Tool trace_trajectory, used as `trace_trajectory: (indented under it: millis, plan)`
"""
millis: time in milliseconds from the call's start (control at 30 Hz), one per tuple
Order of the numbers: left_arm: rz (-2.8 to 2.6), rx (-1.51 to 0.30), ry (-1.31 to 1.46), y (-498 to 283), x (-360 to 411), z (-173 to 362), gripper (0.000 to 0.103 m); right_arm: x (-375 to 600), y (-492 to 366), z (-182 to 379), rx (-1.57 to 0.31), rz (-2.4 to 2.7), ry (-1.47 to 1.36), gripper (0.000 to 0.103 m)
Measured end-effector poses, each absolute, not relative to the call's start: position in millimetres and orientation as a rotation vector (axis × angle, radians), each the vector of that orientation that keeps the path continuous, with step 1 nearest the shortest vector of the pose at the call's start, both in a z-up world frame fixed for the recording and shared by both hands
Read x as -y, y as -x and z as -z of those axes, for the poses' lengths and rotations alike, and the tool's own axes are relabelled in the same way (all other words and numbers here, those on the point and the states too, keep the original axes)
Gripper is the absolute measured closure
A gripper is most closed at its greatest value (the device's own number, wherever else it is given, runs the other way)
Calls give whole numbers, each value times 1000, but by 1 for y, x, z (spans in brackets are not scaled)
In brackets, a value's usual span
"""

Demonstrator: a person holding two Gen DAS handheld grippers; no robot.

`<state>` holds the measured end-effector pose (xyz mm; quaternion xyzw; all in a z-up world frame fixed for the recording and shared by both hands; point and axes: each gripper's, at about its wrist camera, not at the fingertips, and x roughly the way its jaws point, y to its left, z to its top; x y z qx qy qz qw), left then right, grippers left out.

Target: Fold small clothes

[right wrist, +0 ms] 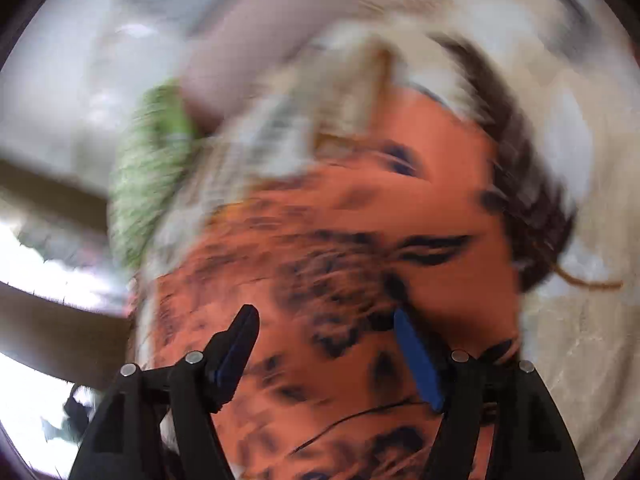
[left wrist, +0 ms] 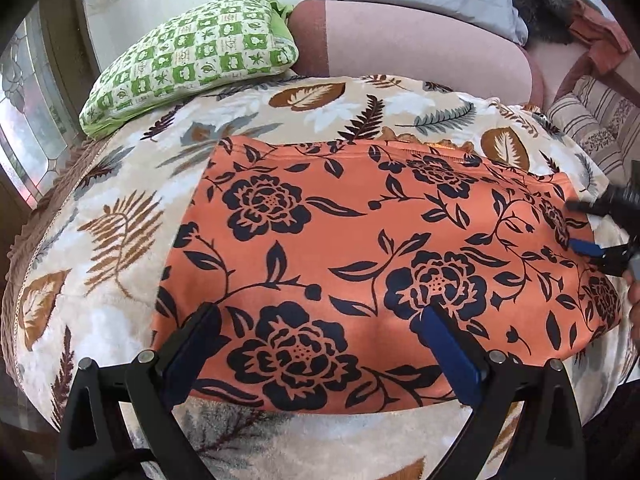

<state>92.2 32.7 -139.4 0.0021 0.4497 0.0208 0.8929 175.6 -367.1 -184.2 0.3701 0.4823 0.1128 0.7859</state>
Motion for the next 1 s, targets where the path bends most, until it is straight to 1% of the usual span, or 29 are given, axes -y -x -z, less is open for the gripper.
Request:
trace_trajectory:
  millis: [33, 100, 133, 200, 233, 267, 367, 433, 500, 533, 667, 767, 933, 1000]
  plan:
    - [-51, -927, -5, -91, -34, 139, 3, 369, -174, 177, -1016, -232, -840, 28]
    - [-61, -929, -3, -94, -37, 139, 3, 359, -178, 161, -979, -307, -798, 26]
    - [-64, -933, -1, -94, -38, 140, 3, 353, -185, 158, -973, -332, -723, 20]
    - [-66, -933, 1, -93, -39, 138, 3, 355, -198, 177, -1040, -246, -670, 17]
    - [-64, -927, 3, -92, -39, 136, 3, 362, -200, 187, -1048, -239, -743, 17]
    - [-62, -920, 3, -90, -40, 135, 3, 368, -194, 182, -1008, -222, -806, 17]
    - [-66, -914, 8, -90, -40, 134, 3, 362, -165, 152, -963, -283, -806, 17]
    - [-70, -907, 21, -89, -40, 136, 3, 360, -134, 144, -935, -304, -816, 17]
    - [-62, -911, 27, -88, -37, 138, 3, 364, -93, 149, -945, -313, -871, 17]
    - [-54, -910, 30, -87, -34, 140, 3, 368, -68, 158, -942, -305, -932, 17]
    - [-23, -924, 3, -87, -16, 146, 3, 382, -9, 194, -955, -245, -1104, 17]
    - [6, -932, -22, -88, -1, 148, 3, 391, -7, 213, -974, -203, -1169, 17]
    - [6, -939, -47, -92, 11, 149, 3, 411, -25, 214, -878, -205, -1251, 16]
    - [7, -937, -50, -94, 13, 149, 3, 415, -34, 212, -867, -174, -1192, 16]
